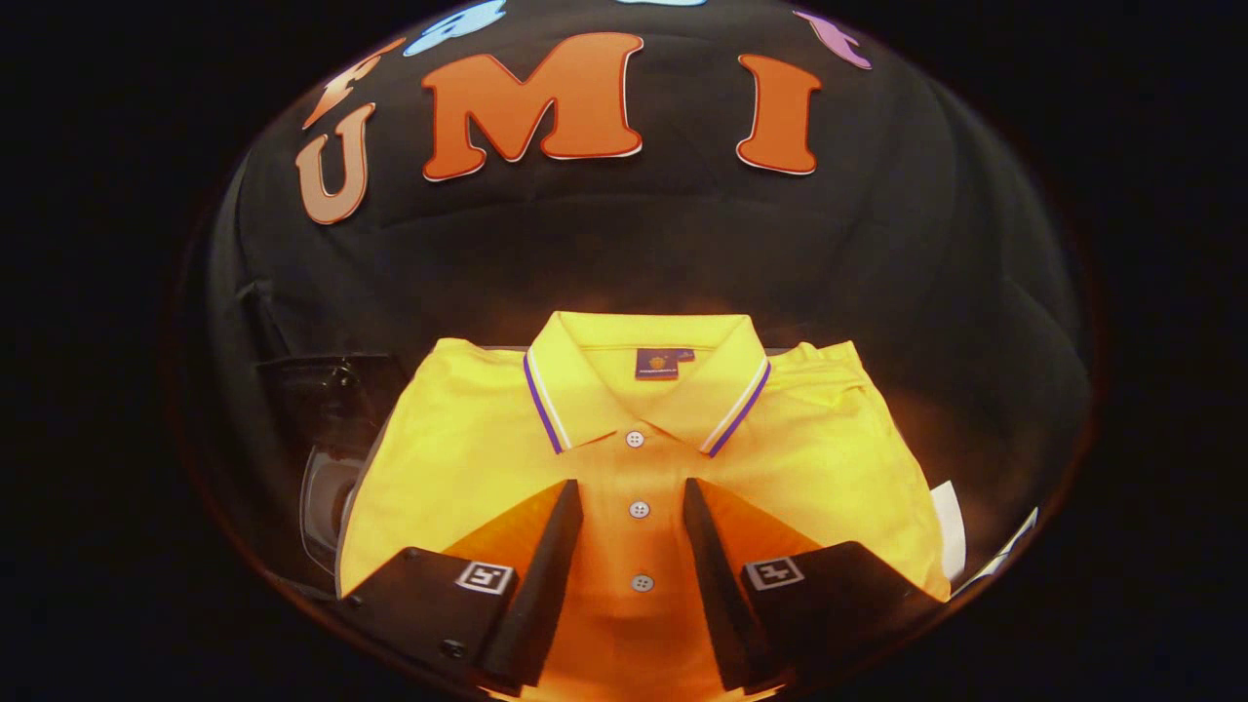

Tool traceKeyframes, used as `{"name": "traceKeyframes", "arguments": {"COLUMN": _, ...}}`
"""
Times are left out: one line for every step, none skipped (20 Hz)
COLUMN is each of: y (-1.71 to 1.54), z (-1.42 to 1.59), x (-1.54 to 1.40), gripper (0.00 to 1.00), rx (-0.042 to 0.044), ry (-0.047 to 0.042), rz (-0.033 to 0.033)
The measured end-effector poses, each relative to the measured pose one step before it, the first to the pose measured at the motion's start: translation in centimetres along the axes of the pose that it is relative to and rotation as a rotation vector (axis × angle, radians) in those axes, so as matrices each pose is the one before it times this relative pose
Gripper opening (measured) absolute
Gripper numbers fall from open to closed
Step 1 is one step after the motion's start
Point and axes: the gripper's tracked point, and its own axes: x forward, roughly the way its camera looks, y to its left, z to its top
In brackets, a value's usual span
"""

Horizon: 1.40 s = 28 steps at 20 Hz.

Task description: Put the clothes into the washing machine and then close the washing machine lid.

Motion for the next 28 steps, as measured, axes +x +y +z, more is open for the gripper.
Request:
{"name": "traceKeyframes", "arguments": {"y": 0.104, "z": 0.201, "x": -0.029, "gripper": 0.66, "rx": 0.01136, "ry": -0.00733, "rz": 0.00348}}
{"name": "traceKeyframes", "arguments": {"y": -0.126, "z": -0.205, "x": 0.104, "gripper": 0.58, "rx": 0.01403, "ry": 0.01001, "rz": 0.00002}}
{"name": "traceKeyframes", "arguments": {"y": 0.059, "z": 0.117, "x": -0.096, "gripper": 0.49, "rx": 0.02482, "ry": 0.0044, "rz": -0.00085}}
{"name": "traceKeyframes", "arguments": {"y": 0.189, "z": -0.002, "x": 0.036, "gripper": 0.41, "rx": 0.02891, "ry": 0.01709, "rz": -0.01259}}
{"name": "traceKeyframes", "arguments": {"y": 0.078, "z": 0.089, "x": 0.033, "gripper": 0.33, "rx": 0.0231, "ry": 0.01388, "rz": -0.0206}}
{"name": "traceKeyframes", "arguments": {"y": 0.2, "z": 0.05, "x": 0.155, "gripper": 0.33, "rx": -0.00454, "ry": 0.02125, "rz": -0.008}}
{"name": "traceKeyframes", "arguments": {"y": 0.0, "z": -0.008, "x": 0.128, "gripper": 0.21, "rx": -0.01434, "ry": 0.02008, "rz": -0.01287}}
{"name": "traceKeyframes", "arguments": {"y": -0.029, "z": 0.094, "x": -0.026, "gripper": 0.19, "rx": -0.02192, "ry": 0.0064, "rz": -0.00803}}
{"name": "traceKeyframes", "arguments": {"y": -0.151, "z": 0.193, "x": -0.03, "gripper": 0.18, "rx": 0.01069, "ry": -0.01307, "rz": -0.00716}}
{"name": "traceKeyframes", "arguments": {"y": 0.149, "z": 0.124, "x": 0.127, "gripper": 0.18, "rx": 0.02485, "ry": -0.02532, "rz": -0.00142}}
{"name": "traceKeyframes", "arguments": {"y": -0.1, "z": 0.379, "x": -0.039, "gripper": 0.18, "rx": 0.02437, "ry": -0.03865, "rz": 0.01065}}
{"name": "traceKeyframes", "arguments": {"y": -0.117, "z": -0.234, "x": 0.144, "gripper": 0.09, "rx": 0.02578, "ry": -0.02941, "rz": 0.01412}}
{"name": "traceKeyframes", "arguments": {"y": -0.182, "z": -0.056, "x": -0.308, "gripper": 0.09, "rx": 0.02113, "ry": -0.01595, "rz": 0.01558}}
{"name": "traceKeyframes", "arguments": {"y": -0.033, "z": 0.08, "x": -0.503, "gripper": 0.09, "rx": 0.01798, "ry": -0.01608, "rz": 0.01749}}
{"name": "traceKeyframes", "arguments": {"y": 0.189, "z": 0.695, "x": -0.75, "gripper": 0.09, "rx": 0.02086, "ry": -0.04991, "rz": 0.01038}}
{"name": "traceKeyframes", "arguments": {"y": 0.422, "z": 0.709, "x": -0.419, "gripper": 0.09, "rx": 0.01626, "ry": -0.0473, "rz": 0.0084}}
{"name": "traceKeyframes", "arguments": {"y": 0.467, "z": 0.52, "x": -1.101, "gripper": 0.09, "rx": 0.00884, "ry": -0.0299, "rz": 0.01091}}
{"name": "traceKeyframes", "arguments": {"y": 0.575, "z": 0.181, "x": -1.288, "gripper": 0.09, "rx": 0.01225, "ry": -0.02586, "rz": 0.01379}}
{"name": "traceKeyframes", "arguments": {"y": 0.564, "z": 0.243, "x": -1.076, "gripper": 0.09, "rx": 0.01451, "ry": -0.01921, "rz": 0.01689}}
{"name": "traceKeyframes", "arguments": {"y": 0.563, "z": 0.399, "x": -1.072, "gripper": 0.09, "rx": 0.01057, "ry": -0.02322, "rz": 0.01459}}
{"name": "traceKeyframes", "arguments": {"y": 0.512, "z": 0.805, "x": -1.213, "gripper": 0.08, "rx": 0.00694, "ry": -0.02133, "rz": 0.01852}}
{"name": "traceKeyframes", "arguments": {"y": 0.993, "z": 0.867, "x": -1.303, "gripper": 0.09, "rx": 0.00735, "ry": -0.02285, "rz": 0.02004}}
{"name": "traceKeyframes", "arguments": {"y": 0.904, "z": 0.46, "x": -0.985, "gripper": 0.08, "rx": 0.00382, "ry": -0.0155, "rz": 0.01759}}
{"name": "traceKeyframes", "arguments": {"y": 0.858, "z": 0.472, "x": -0.732, "gripper": 0.08, "rx": 0.00648, "ry": -0.02072, "rz": 0.01529}}
{"name": "traceKeyframes", "arguments": {"y": 1.023, "z": 0.556, "x": -0.743, "gripper": 0.08, "rx": 0.00748, "ry": -0.01668, "rz": 0.02033}}
{"name": "traceKeyframes", "arguments": {"y": 1.236, "z": 0.395, "x": -0.527, "gripper": 0.09, "rx": 0.00332, "ry": -0.01294, "rz": 0.02046}}
{"name": "traceKeyframes", "arguments": {"y": 1.229, "z": 0.168, "x": -0.28, "gripper": 0.08, "rx": 0.0001, "ry": -0.00437, "rz": 0.01699}}
{"name": "traceKeyframes", "arguments": {"y": 1.221, "z": 0.19, "x": -0.183, "gripper": 0.08, "rx": -0.00189, "ry": -0.01112, "rz": 0.01422}}
